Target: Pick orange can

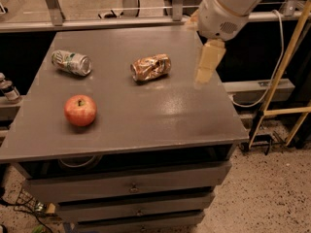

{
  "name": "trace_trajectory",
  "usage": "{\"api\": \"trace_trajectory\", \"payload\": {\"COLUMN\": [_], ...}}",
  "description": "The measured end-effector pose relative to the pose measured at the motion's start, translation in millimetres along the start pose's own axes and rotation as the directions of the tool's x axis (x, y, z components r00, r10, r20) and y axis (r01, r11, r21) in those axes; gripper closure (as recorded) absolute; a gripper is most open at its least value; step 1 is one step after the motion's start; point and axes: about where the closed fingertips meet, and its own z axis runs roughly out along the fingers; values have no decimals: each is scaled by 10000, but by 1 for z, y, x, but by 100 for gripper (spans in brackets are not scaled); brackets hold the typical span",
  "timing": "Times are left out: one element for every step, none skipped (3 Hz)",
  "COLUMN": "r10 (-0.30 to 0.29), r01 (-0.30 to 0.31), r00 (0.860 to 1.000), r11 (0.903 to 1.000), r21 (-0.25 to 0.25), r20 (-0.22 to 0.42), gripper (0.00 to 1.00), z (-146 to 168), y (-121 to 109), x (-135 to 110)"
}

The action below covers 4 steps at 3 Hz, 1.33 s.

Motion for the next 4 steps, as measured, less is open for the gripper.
{"api": "trace_trajectory", "payload": {"r10": [-374,-500,-536,-379], "r01": [356,474,509,360], "r00": [9985,9983,9982,9990], "r11": [9983,9955,9945,9967], "r21": [452,817,911,722], "r20": [403,304,269,252], "gripper": [0,0,0,0], "z": [26,54,59,63], "y": [-27,-47,-52,-45], "x": [-34,-58,-62,-59]}}
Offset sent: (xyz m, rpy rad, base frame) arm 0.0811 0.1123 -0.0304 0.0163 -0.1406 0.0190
